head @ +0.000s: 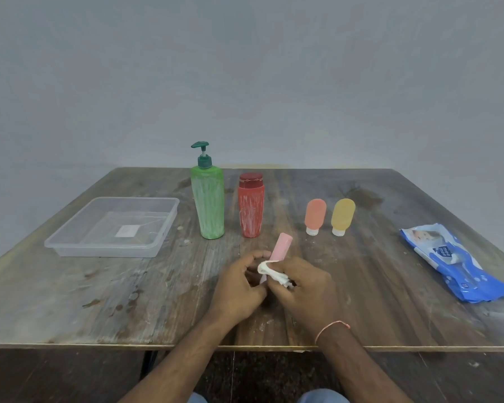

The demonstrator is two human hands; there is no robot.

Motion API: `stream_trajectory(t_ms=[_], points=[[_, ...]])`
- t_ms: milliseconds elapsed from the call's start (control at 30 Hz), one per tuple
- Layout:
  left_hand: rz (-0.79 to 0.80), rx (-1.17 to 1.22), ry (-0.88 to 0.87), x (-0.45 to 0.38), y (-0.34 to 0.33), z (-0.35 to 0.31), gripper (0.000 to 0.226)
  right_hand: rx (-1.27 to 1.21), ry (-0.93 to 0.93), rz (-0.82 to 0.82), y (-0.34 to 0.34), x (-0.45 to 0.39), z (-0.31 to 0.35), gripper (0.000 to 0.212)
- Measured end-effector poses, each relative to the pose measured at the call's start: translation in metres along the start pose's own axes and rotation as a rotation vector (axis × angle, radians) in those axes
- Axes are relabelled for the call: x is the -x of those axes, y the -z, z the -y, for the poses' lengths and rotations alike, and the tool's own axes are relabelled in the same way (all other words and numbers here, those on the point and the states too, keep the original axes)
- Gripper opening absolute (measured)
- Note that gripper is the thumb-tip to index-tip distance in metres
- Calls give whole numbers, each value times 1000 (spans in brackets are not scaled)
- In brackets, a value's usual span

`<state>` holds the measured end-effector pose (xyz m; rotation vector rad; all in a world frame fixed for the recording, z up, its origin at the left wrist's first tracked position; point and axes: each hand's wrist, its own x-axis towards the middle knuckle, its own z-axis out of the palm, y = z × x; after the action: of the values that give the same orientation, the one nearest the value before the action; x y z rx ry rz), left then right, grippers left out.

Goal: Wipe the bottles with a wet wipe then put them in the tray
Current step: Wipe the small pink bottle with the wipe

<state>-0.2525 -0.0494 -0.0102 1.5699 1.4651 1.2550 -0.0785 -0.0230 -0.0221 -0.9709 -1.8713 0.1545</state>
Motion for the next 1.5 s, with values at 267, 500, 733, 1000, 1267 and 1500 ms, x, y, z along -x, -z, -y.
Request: stream_trajectory(t_ms=[267,500,733,1000,1267,1500], points=[[-3,96,44,-5,0,5,54,-88,-193,-54,2,-3,0,11],[124,35,56,-10,3,5,49,-168,-286,-78,4,-7,-6,18],[145,29,33,-10,4,10,49,-168,-424,-162,5,-11,-4,11],[123,10,-3,-8,2,12,52,-140,-432,-139,6,-10,-4,6],[98,67,-1,-7,4,13,54,-131,-362,-70,9,-7,1,5],[127,63,-22,-4,5,9,54,-183,-289,-69,9,-6,0,13]])
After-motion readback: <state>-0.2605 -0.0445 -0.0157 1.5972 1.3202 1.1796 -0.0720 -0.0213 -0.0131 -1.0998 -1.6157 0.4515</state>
